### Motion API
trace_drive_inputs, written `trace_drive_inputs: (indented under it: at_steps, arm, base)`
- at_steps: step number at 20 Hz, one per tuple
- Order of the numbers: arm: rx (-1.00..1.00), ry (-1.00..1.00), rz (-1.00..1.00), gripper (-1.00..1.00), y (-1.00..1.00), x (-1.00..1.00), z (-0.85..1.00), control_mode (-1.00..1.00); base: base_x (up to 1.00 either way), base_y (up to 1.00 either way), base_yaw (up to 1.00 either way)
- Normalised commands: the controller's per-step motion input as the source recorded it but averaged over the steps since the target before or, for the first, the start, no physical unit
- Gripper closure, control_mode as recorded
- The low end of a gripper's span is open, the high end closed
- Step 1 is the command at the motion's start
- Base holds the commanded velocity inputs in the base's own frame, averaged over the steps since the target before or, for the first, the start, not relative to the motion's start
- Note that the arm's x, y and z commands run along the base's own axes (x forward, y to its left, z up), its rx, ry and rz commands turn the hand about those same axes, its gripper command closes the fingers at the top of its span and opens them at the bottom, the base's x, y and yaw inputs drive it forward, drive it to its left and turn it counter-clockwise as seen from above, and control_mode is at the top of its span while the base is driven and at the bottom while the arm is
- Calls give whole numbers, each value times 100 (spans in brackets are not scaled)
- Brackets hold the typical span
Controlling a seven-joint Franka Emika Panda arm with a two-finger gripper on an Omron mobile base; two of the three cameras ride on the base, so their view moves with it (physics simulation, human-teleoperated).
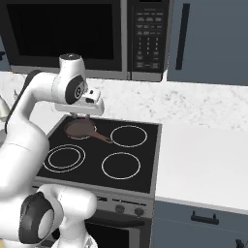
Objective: Pick the kettle from the counter and place it on a stove burner. Then turn the burner on.
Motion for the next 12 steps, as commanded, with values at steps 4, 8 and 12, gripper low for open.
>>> trace_drive_inputs:
  at_steps: [4, 8, 12]
  arm:
    - [0, -11, 11, -100, 55, -65, 0, -100]
    - [0, -36, 16, -100, 100, -96, 0, -100]
    - [0, -52, 11, -100, 100, -69, 0, -100]
  base:
    - [0, 0, 0]
    - [0, 0, 0]
    - [0, 0, 0]
